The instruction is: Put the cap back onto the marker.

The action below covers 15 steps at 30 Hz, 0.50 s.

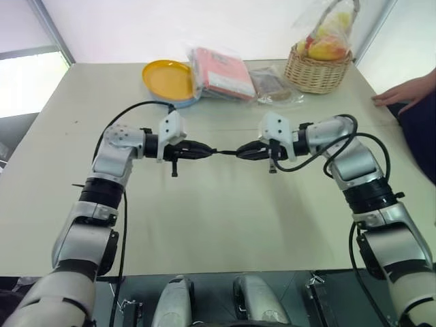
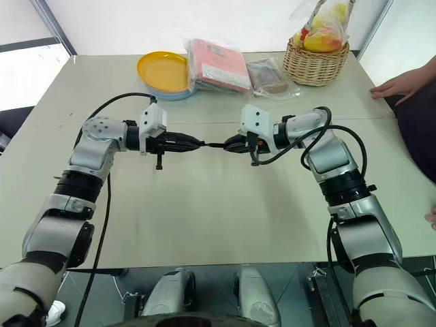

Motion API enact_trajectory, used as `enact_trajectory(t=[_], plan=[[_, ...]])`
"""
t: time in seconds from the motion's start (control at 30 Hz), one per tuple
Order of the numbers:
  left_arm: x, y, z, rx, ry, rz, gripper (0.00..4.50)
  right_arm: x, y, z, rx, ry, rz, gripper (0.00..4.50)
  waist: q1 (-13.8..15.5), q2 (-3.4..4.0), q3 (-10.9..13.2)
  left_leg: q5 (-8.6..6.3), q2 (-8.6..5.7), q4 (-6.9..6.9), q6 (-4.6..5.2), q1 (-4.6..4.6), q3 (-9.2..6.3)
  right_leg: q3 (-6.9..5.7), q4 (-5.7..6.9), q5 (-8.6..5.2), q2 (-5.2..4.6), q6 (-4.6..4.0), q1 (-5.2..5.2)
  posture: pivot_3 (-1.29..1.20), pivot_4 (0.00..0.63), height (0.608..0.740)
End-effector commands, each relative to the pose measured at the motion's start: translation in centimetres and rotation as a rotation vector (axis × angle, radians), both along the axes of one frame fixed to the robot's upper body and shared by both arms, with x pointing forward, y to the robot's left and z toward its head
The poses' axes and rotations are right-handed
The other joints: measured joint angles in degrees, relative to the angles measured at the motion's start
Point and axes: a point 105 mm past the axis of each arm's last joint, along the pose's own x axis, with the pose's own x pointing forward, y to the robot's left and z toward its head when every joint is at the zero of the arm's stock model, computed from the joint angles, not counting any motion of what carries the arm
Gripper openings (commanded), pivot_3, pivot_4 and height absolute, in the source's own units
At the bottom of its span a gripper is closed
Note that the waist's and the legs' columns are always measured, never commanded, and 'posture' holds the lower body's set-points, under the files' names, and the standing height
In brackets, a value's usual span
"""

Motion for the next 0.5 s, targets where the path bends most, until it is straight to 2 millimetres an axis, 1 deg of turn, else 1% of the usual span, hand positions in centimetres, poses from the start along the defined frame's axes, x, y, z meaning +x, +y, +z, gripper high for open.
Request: enact_trajectory(t=[0.03,0.23,0.5], plan=[[-0.1,-1.1,0.4,0.011,-0.046,-0.044,0.03,-0.4,0.9,1.2,0.028,-0.044,0.038,0.0,0.0,0.0,0.0,0.0,0.0,0.01,0.0,0.0,0.0,0.0,0.0,0.0,0.0,0.0,0.0,0.0,0.15,0.74],[-0.5,-2.2,0.5,0.064,-0.074,-0.132,0.03,-0.5,1.1,1.1,0.021,-0.045,0.048,0.0,0.0,0.01,0.0,0.0,-0.01,0.03,0.0,0.0,0.01,0.0,0.03,0.0,0.0,0.0,0.0,0.0,0.15,0.74],[-0.6,-3.0,0.4,0.148,-0.133,-0.212,0.03,-0.5,1.3,1.2,0.02,-0.052,0.054,0.0,0.0,0.01,0.0,0.0,-0.01,0.04,0.0,0.01,0.01,0.0,0.04,0.0,0.01,0.0,0.0,0.0,0.15,0.74]])
